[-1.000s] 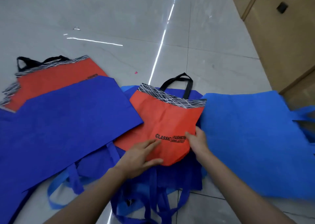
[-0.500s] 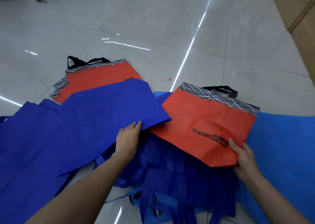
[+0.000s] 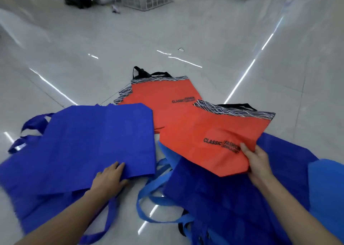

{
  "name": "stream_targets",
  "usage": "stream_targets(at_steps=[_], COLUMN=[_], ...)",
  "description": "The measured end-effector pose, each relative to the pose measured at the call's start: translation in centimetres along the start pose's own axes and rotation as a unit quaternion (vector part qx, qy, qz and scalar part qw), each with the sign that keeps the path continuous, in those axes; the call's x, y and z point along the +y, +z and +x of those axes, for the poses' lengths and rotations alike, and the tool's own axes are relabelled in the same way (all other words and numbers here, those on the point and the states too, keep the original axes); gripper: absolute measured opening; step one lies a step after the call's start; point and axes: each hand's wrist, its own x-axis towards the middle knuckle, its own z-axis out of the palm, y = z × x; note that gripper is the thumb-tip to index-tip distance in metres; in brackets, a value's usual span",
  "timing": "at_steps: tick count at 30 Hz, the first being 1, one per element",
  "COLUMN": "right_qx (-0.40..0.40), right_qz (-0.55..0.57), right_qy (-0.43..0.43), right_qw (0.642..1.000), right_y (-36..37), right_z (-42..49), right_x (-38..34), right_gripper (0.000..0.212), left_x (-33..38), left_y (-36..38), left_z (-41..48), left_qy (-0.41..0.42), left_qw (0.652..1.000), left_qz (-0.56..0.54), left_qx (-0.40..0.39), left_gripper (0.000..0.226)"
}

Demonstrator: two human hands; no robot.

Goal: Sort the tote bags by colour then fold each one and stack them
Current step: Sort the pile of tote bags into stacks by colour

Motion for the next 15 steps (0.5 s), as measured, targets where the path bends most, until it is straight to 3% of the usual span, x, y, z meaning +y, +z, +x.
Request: stream_targets(at_steps=[2, 3, 7, 9, 10, 12, 14, 15], right_qx=[0.020, 0.048, 0.227, 0.252, 0.209, 0.017, -0.179, -0.224], right_qz=[-0.055, -0.084, -0.186, -0.343, -0.411, -0.473, -0.445, -0.422], right_qy=[-0.003, -0.003, 0.015, -0.069, -0.142, -0.240, -0.151, -0.093], right_qw=[0.998, 0.995, 0.956, 0.902, 0.876, 0.848, 0.864, 0.874], right_y=[2.6, 3.8, 8.6, 11.1, 12.7, 16.3, 20.2, 22.0], right_z=[2.0, 3.3, 6.7, 6.3, 5.4, 3.2, 1.0, 0.2], right_x=[0.2, 0.4, -1.1, -1.1, -0.6, 1.6, 4.6, 6.0], right_gripper=[0.026, 0.021, 0.057, 0.056, 0.051, 0.040, 0.037, 0.038], left_x=[-0.8, -1.1, -1.5, -1.8, -2.1, -3.0, -4.2, -4.9], left_y=[0.5, 0.7, 0.8, 0.9, 1.0, 1.4, 1.9, 1.9], left_z=[-0.3, -0.4, -0.7, -0.7, -0.7, -0.7, -0.8, -1.2], left_qy=[0.018, 0.020, 0.037, 0.045, 0.047, 0.058, 0.082, 0.100], left_qw=[0.999, 0.999, 0.999, 0.999, 0.999, 0.997, 0.993, 0.990], left_qz=[0.003, 0.008, 0.016, -0.001, -0.017, -0.044, -0.083, -0.095], left_qx=[-0.043, -0.042, -0.014, -0.004, -0.002, 0.001, 0.017, 0.022], left_gripper=[0.069, 0.067, 0.055, 0.052, 0.051, 0.050, 0.048, 0.047])
